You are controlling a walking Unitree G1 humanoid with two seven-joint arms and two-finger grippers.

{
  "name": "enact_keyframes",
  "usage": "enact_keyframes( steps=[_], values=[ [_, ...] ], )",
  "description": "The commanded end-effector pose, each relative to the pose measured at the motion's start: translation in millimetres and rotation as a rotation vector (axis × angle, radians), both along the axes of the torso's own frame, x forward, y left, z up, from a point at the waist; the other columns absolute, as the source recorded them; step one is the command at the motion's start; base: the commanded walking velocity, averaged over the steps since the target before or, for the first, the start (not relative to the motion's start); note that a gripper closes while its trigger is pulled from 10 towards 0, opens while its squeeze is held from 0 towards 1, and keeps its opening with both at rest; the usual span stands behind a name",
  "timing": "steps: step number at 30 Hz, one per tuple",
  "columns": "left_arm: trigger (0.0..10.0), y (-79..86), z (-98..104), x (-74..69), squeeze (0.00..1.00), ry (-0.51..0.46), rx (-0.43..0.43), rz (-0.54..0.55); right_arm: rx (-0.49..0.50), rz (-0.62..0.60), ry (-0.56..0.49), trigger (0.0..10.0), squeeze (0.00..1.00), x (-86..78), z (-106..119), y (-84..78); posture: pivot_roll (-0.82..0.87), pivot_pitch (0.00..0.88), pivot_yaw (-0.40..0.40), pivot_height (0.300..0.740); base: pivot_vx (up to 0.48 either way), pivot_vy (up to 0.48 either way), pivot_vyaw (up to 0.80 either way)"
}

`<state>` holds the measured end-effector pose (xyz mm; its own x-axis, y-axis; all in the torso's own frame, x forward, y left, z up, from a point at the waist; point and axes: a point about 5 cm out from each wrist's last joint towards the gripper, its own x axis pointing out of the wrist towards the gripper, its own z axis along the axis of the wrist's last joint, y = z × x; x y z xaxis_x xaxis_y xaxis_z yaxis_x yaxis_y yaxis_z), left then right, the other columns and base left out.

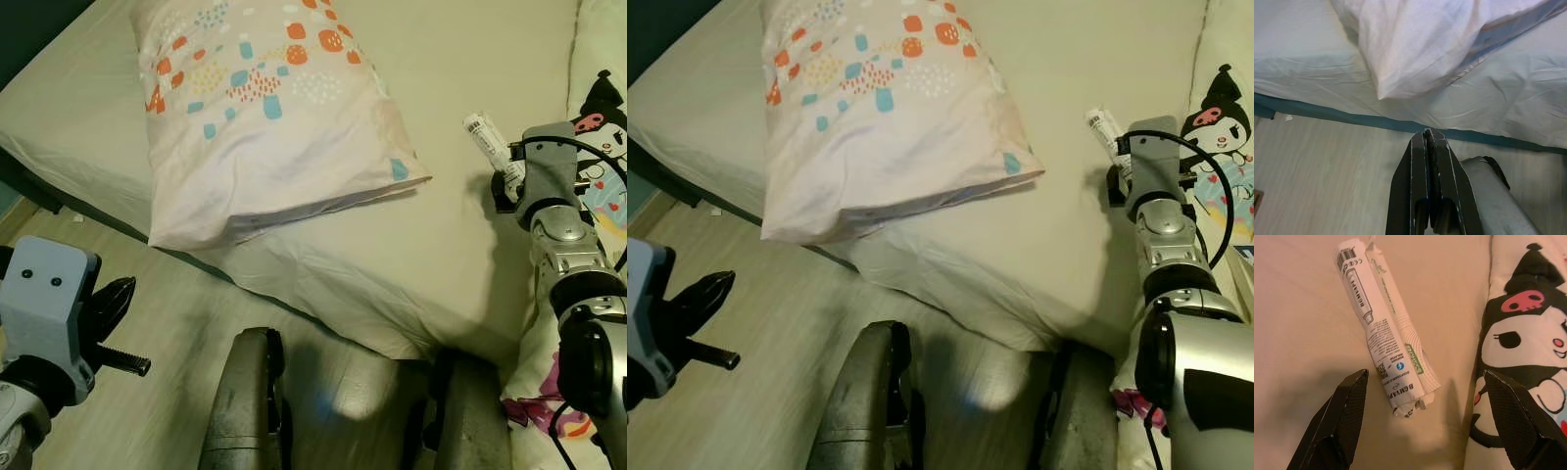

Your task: Clean up the room

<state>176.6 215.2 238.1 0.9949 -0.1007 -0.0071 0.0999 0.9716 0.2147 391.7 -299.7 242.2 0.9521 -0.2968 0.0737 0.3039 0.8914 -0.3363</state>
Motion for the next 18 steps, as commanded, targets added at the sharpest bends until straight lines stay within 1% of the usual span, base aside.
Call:
enact_keyframes(
  steps=[1,5,7,8,11,15,16,17,18],
  values=[
    [10.0,3.0,0.1,-4.7,0.00,0.013,0.018,0.012,0.031,-0.015,0.049,10.0,0.00,-3.8,-13.1,-5.5,0.44,0.446,0.157,0.546,0.000,0.000,0.00],
    [10.0,5.3,2.5,-7.5,0.00,0.018,0.038,0.003,0.039,-0.028,0.061,10.0,0.00,-5.6,-16.2,-8.8,0.47,0.437,0.179,0.546,0.000,0.000,0.00],
    [10.0,7.2,4.3,-8.8,0.00,0.020,0.051,-0.001,0.078,-0.041,0.056,10.0,0.00,-7.4,-18.9,-11.6,0.47,0.435,0.189,0.546,0.000,0.000,0.00],
    [10.0,7.2,4.3,-8.8,0.00,0.020,0.051,-0.001,0.078,-0.041,0.056,10.0,0.00,-7.4,-18.9,-11.6,0.47,0.435,0.189,0.546,0.000,0.000,0.00],
    [10.0,7.4,5.5,-7.3,0.00,0.022,0.054,-0.004,0.142,-0.031,0.048,10.0,0.00,-8.0,-23.4,-11.1,0.47,0.437,0.194,0.546,0.000,0.000,0.00],
    [10.0,7.0,5.5,-6.0,0.00,0.023,0.053,-0.007,0.156,-0.020,0.053,10.0,0.00,-7.9,-26.4,-9.3,0.47,0.436,0.196,0.546,0.000,0.000,0.00],
    [10.0,6.9,5.5,-5.9,0.00,0.023,0.054,-0.009,0.158,-0.020,0.052,9.6,0.00,-7.9,-26.7,-9.2,0.47,0.436,0.196,0.546,0.000,0.000,0.00],
    [10.0,6.9,5.5,-5.9,0.00,0.023,0.054,-0.009,0.158,-0.020,0.052,9.6,0.00,-7.9,-26.7,-9.2,0.47,0.436,0.196,0.546,0.000,0.000,0.00],
    [10.0,6.9,5.6,-5.8,0.00,0.024,0.054,-0.010,0.160,-0.020,0.052,7.8,0.00,-7.9,-26.8,-9.2,0.47,0.436,0.196,0.546,0.000,0.000,0.00]
  ],
)
